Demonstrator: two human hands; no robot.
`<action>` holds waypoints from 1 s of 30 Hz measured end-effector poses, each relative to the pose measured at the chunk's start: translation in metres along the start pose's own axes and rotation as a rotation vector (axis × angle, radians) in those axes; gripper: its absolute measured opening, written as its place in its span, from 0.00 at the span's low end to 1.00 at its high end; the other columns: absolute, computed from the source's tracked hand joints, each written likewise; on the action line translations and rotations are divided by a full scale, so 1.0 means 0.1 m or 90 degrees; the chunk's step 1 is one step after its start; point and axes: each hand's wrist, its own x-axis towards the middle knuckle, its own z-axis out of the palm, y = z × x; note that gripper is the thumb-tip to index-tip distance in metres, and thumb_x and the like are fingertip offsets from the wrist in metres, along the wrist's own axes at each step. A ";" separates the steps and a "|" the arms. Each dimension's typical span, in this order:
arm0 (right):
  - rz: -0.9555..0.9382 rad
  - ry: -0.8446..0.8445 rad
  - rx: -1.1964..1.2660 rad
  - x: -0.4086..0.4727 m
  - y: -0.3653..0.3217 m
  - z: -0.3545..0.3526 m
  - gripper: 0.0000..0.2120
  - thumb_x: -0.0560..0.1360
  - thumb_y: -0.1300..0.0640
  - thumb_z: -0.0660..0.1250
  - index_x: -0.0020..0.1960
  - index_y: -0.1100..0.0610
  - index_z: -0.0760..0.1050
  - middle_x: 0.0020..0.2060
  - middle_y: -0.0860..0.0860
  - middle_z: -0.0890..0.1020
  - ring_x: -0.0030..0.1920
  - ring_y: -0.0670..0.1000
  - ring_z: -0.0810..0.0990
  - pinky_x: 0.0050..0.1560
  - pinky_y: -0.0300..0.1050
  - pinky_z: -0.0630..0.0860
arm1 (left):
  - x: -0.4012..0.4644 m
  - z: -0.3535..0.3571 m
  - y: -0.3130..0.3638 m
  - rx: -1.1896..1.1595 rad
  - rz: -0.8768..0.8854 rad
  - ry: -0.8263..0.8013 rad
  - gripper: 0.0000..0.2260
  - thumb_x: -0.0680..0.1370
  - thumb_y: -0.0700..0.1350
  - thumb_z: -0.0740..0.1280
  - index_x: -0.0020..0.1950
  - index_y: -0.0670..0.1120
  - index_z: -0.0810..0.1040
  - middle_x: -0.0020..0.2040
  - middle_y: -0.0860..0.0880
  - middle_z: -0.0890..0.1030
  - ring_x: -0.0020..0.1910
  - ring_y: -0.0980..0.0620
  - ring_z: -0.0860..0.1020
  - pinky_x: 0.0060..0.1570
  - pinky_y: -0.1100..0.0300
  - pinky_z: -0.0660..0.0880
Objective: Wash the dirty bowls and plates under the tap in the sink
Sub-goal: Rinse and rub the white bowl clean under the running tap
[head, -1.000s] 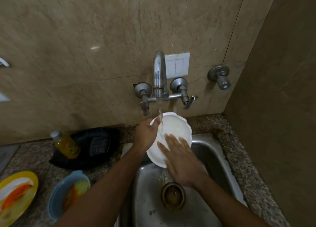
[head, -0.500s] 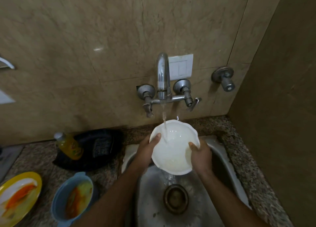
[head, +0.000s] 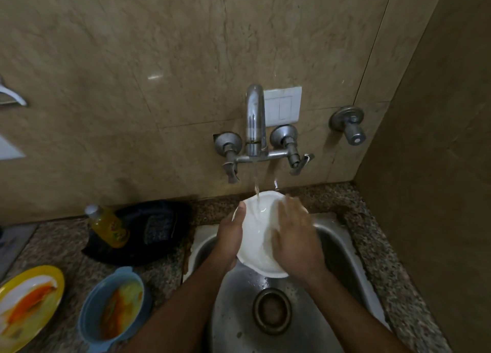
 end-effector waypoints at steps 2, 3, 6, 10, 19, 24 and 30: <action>-0.119 -0.159 0.008 -0.08 -0.21 0.03 0.33 0.82 0.42 0.44 0.79 0.62 0.53 0.79 0.60 0.52 0.79 0.59 0.52 0.76 0.57 0.57 | 0.01 0.02 -0.02 0.049 -0.011 -0.017 0.21 0.77 0.66 0.61 0.52 0.52 0.83 0.52 0.51 0.85 0.51 0.51 0.82 0.56 0.53 0.78; -0.150 -0.248 0.023 -0.12 -0.26 0.06 0.34 0.82 0.40 0.41 0.80 0.60 0.47 0.80 0.58 0.47 0.80 0.56 0.46 0.78 0.55 0.51 | 0.00 0.01 -0.03 0.069 -0.016 -0.022 0.21 0.78 0.66 0.60 0.51 0.52 0.83 0.51 0.52 0.85 0.51 0.53 0.81 0.55 0.55 0.77; -0.208 -0.287 0.014 -0.05 -0.17 0.05 0.32 0.83 0.41 0.46 0.81 0.55 0.43 0.80 0.52 0.46 0.80 0.51 0.45 0.78 0.49 0.46 | 0.01 -0.03 -0.06 0.081 -0.045 -0.023 0.25 0.76 0.68 0.60 0.54 0.50 0.84 0.50 0.50 0.86 0.52 0.49 0.82 0.60 0.47 0.77; -0.156 -0.261 0.030 -0.01 -0.24 0.02 0.34 0.82 0.39 0.45 0.81 0.54 0.39 0.80 0.50 0.42 0.80 0.50 0.41 0.77 0.46 0.40 | 0.00 -0.04 0.05 0.078 -0.035 -0.017 0.21 0.77 0.65 0.62 0.48 0.51 0.83 0.47 0.49 0.86 0.49 0.49 0.83 0.58 0.48 0.78; -0.196 -0.311 0.061 0.01 -0.17 0.03 0.35 0.80 0.35 0.38 0.81 0.53 0.42 0.80 0.50 0.43 0.80 0.51 0.45 0.78 0.50 0.45 | 0.05 -0.08 0.02 0.078 -0.077 -0.044 0.28 0.72 0.70 0.64 0.55 0.48 0.83 0.48 0.47 0.86 0.50 0.45 0.84 0.57 0.44 0.79; -0.143 -0.304 0.061 0.03 -0.16 0.07 0.40 0.76 0.32 0.33 0.80 0.54 0.37 0.78 0.49 0.38 0.79 0.50 0.39 0.78 0.50 0.41 | 0.10 -0.10 -0.03 0.082 -0.079 -0.041 0.33 0.66 0.75 0.64 0.55 0.50 0.83 0.50 0.47 0.86 0.52 0.44 0.84 0.58 0.43 0.78; -0.131 -0.292 0.023 0.05 -0.14 0.07 0.43 0.71 0.31 0.29 0.80 0.54 0.39 0.78 0.47 0.38 0.79 0.51 0.39 0.78 0.51 0.40 | 0.07 -0.10 -0.02 0.078 -0.099 -0.032 0.30 0.71 0.72 0.63 0.57 0.49 0.82 0.51 0.47 0.86 0.51 0.45 0.84 0.57 0.44 0.79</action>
